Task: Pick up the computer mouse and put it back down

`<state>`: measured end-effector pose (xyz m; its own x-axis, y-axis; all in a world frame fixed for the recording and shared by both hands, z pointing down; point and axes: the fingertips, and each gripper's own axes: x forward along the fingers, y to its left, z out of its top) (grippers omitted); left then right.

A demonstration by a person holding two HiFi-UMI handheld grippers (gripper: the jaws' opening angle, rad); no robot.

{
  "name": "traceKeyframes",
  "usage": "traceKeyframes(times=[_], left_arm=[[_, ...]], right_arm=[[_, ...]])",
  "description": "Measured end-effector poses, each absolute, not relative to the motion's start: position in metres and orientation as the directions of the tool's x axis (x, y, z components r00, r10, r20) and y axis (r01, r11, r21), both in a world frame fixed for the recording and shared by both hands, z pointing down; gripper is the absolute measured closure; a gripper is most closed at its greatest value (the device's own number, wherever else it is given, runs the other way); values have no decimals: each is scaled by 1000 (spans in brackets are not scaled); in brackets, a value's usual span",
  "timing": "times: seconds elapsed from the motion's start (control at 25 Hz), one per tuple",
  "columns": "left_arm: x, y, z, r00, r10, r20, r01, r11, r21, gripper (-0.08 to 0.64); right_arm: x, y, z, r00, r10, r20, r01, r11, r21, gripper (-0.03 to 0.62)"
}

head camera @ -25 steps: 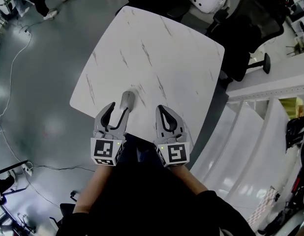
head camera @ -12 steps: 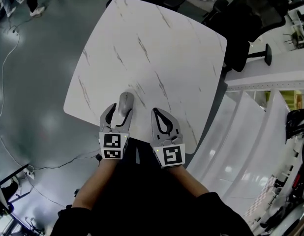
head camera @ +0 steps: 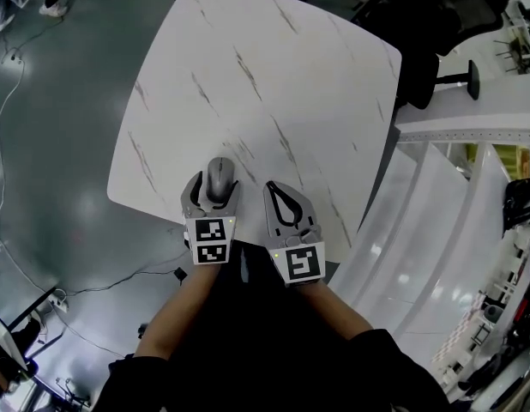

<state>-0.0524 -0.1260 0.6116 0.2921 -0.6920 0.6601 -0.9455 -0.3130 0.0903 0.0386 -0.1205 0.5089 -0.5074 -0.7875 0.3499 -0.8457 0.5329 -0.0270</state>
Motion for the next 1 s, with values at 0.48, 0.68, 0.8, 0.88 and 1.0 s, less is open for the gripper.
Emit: traceKeyframes(times=[0.48,0.68,0.8,0.88,1.0], left_arm=[[-49,-129,635,196,-637,746,-968,-245,46,221],[-54,-131,634,179,-643,745,-979,-195,66,259],[-55,-132,634,194,-634,749,-977,-196,88,262],[-56,-131,633,201,-636,745,-975,-203,90,262],[-55,-129,629,206,-654,728,-971,-231,67,262]], right_arm=[[47,-135,511,-499,-793,349,-850,526,-21,572],[48,-134,508,-495,-798,344,-855,518,-27,572],[49,-134,503,-491,-805,333,-857,515,-21,573],[49,-133,499,-489,-809,327,-858,513,-16,572],[50,-131,492,-487,-815,313,-860,511,-6,573]])
